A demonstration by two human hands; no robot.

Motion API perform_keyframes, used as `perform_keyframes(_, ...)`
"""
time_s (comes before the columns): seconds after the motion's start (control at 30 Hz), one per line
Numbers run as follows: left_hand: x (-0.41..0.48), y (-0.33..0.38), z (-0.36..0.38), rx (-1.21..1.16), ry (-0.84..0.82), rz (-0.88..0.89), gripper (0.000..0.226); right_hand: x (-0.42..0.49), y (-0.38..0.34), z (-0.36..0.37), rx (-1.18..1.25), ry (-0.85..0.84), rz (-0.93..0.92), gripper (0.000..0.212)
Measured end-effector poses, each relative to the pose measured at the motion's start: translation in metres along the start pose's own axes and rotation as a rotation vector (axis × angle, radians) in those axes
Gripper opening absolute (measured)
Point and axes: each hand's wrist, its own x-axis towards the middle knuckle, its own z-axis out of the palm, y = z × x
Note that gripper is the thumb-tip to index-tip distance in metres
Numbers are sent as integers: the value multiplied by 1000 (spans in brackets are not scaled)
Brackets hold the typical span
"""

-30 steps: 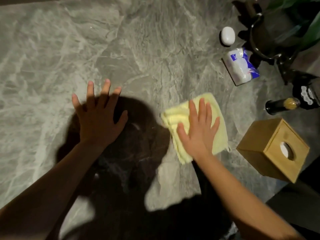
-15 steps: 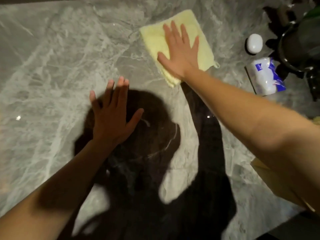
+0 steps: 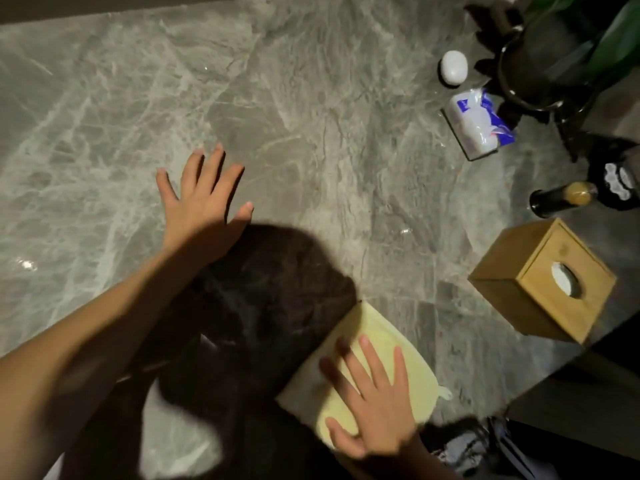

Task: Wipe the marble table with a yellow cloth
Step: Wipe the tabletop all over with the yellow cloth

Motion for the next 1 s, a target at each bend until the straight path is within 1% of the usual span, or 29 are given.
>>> perform_keyframes(0.07,4,-12,-2,36,-34,-48,65,0,3,2,8,4,69,59)
perform_keyframes(0.13,7,-23,-4,54,-52,-87,63,11,6,-3,14,0,101,58)
perform_keyframes(0.23,8,-28,-4,82,-76,-80,65,51,27,-12,-30,-2,182,63)
perform_keyframes(0.33,6,-25,-4,95,-74,-68,66,129,64,-25,-17,4,328,73)
perform_keyframes(0.43,7,-26,-5,103,-74,-76,63,223,104,-39,38,27,379,67)
perform_keyframes(0.57,7,-27,-2,119,-70,-73,67,359,147,-60,82,42,429,64)
perform_keyframes(0.7,7,-28,-1,97,-33,-102,70,474,154,-74,55,-2,383,71)
perform_keyframes(0.8,9,-29,-1,96,-29,-118,73,521,133,-75,25,-13,328,75)
perform_keyframes(0.9,9,-29,0,75,-12,-133,74,526,111,-74,-25,-40,179,75)
perform_keyframes(1.0,8,-30,0,69,21,-158,77,490,84,-67,-33,-65,50,74)
